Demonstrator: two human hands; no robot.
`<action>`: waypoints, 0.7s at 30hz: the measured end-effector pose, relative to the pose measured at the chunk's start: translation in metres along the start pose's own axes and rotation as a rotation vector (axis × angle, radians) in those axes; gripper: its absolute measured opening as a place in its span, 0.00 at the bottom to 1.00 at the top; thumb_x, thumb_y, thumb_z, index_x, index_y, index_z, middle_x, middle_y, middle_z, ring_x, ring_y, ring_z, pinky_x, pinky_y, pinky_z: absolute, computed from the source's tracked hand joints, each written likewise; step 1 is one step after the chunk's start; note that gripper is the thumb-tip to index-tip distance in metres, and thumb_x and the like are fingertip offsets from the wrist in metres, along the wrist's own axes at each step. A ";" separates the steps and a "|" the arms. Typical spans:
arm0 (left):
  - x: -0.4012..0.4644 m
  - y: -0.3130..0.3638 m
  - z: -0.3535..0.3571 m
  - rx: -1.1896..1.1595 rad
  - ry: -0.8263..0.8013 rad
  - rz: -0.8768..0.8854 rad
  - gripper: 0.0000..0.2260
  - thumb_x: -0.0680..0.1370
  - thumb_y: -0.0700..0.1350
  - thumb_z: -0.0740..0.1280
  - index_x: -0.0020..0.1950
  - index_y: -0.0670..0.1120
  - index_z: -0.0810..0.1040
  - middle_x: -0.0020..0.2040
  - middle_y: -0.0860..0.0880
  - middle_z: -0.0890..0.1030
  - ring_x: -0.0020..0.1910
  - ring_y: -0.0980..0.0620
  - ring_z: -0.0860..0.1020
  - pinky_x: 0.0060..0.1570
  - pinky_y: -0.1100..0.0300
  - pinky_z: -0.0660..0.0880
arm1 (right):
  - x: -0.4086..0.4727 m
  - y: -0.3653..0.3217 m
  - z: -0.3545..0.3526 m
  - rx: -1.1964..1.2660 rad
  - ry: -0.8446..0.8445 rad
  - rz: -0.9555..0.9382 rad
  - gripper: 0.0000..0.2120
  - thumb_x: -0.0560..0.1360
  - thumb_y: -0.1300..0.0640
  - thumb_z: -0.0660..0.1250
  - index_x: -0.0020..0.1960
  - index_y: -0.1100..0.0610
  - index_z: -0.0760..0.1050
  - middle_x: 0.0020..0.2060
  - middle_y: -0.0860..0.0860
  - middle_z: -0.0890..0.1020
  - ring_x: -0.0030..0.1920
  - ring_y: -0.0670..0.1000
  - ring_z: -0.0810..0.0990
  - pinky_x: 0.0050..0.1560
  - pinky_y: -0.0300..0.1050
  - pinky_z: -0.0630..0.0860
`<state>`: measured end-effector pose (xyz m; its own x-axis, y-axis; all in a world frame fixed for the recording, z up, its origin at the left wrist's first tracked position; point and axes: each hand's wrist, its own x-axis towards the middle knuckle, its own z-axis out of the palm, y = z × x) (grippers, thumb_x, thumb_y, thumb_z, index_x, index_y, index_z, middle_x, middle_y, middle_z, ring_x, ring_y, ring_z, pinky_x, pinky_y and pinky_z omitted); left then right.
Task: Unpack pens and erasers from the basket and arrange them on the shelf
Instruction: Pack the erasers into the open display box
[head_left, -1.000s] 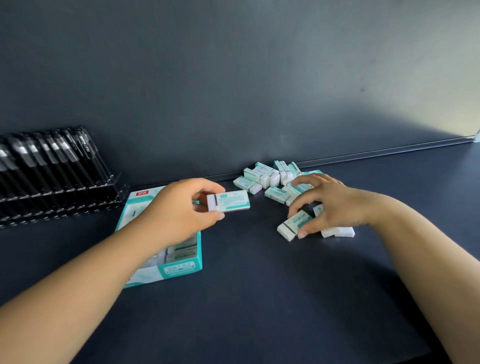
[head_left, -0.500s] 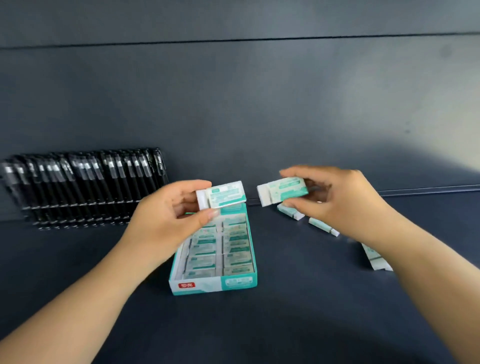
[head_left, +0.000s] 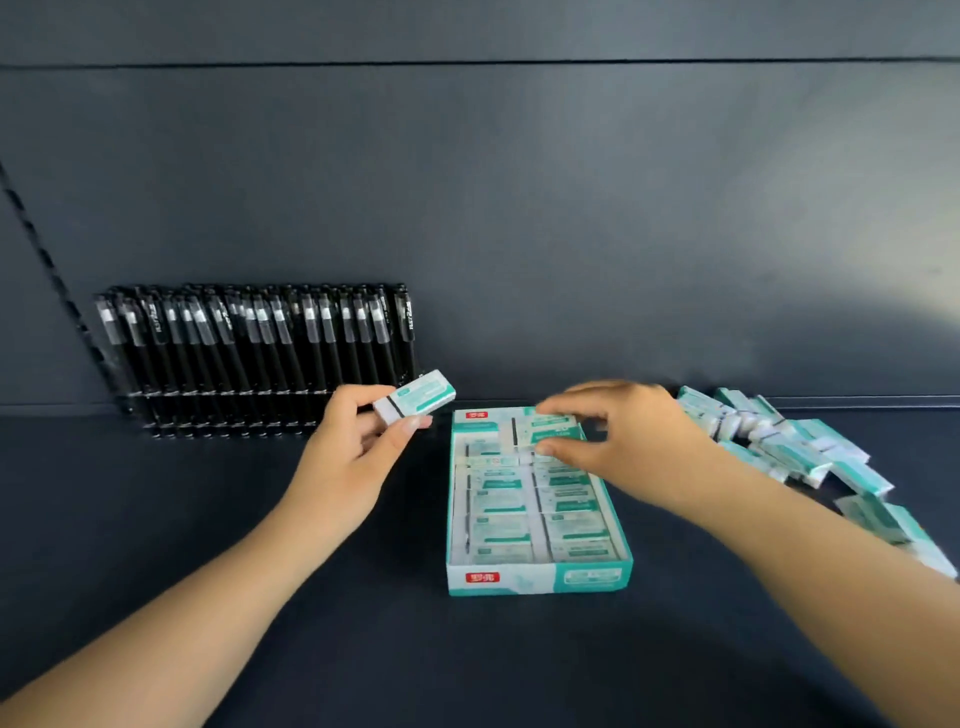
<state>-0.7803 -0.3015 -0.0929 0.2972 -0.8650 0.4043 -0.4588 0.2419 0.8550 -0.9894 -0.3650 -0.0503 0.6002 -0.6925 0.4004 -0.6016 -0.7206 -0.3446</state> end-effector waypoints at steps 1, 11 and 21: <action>0.001 -0.006 0.002 0.017 -0.020 0.004 0.08 0.77 0.42 0.62 0.48 0.55 0.66 0.46 0.60 0.80 0.47 0.74 0.75 0.44 0.79 0.67 | 0.004 -0.001 0.008 -0.018 -0.048 0.015 0.13 0.72 0.50 0.68 0.55 0.53 0.79 0.52 0.47 0.81 0.46 0.45 0.75 0.52 0.34 0.68; 0.002 -0.026 0.009 0.112 -0.116 -0.019 0.04 0.77 0.47 0.60 0.45 0.55 0.65 0.40 0.59 0.75 0.37 0.67 0.73 0.39 0.73 0.68 | 0.023 0.014 0.053 -0.003 -0.197 -0.120 0.12 0.68 0.51 0.71 0.49 0.53 0.82 0.46 0.47 0.82 0.38 0.35 0.70 0.46 0.23 0.63; 0.002 -0.025 0.010 0.145 -0.136 -0.090 0.07 0.70 0.57 0.53 0.44 0.56 0.64 0.37 0.51 0.74 0.34 0.57 0.69 0.37 0.70 0.68 | 0.022 0.013 0.050 0.034 -0.223 -0.044 0.12 0.70 0.58 0.71 0.53 0.54 0.81 0.47 0.48 0.79 0.50 0.42 0.71 0.52 0.32 0.66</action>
<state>-0.7763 -0.3132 -0.1169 0.2312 -0.9339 0.2727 -0.5539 0.1041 0.8261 -0.9575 -0.3915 -0.0885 0.7292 -0.6482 0.2193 -0.5567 -0.7483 -0.3608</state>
